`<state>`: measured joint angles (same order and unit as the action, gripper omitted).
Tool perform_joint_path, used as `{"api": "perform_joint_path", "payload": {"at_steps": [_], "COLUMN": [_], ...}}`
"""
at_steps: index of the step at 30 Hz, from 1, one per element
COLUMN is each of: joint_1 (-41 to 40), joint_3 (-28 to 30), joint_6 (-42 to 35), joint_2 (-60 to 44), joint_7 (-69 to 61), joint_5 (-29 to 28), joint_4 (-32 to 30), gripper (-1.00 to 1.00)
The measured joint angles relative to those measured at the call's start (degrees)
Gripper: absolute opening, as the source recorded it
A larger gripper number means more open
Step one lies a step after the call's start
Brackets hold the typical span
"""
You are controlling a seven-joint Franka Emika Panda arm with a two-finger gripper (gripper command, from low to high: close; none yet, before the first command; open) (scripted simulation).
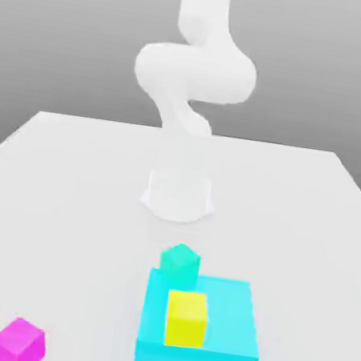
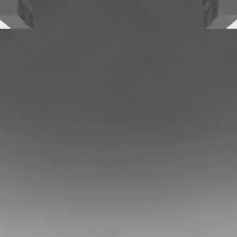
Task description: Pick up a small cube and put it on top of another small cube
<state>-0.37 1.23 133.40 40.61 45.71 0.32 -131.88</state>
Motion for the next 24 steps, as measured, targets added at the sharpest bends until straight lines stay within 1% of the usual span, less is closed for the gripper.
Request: {"api": "perform_joint_path", "payload": {"at_steps": [17, 24], "joint_1": [-3.86, -7.24], "joint_3": [8.05, 9.31], "joint_6": [11.06, 15.53], "joint_2": [-35.65, -50.23], "joint_7": [-2.63, -4.01], "joint_5": [4.62, 6.94], "joint_4": [-0.68, -0.95], "gripper": [0.0, 0.0]}}
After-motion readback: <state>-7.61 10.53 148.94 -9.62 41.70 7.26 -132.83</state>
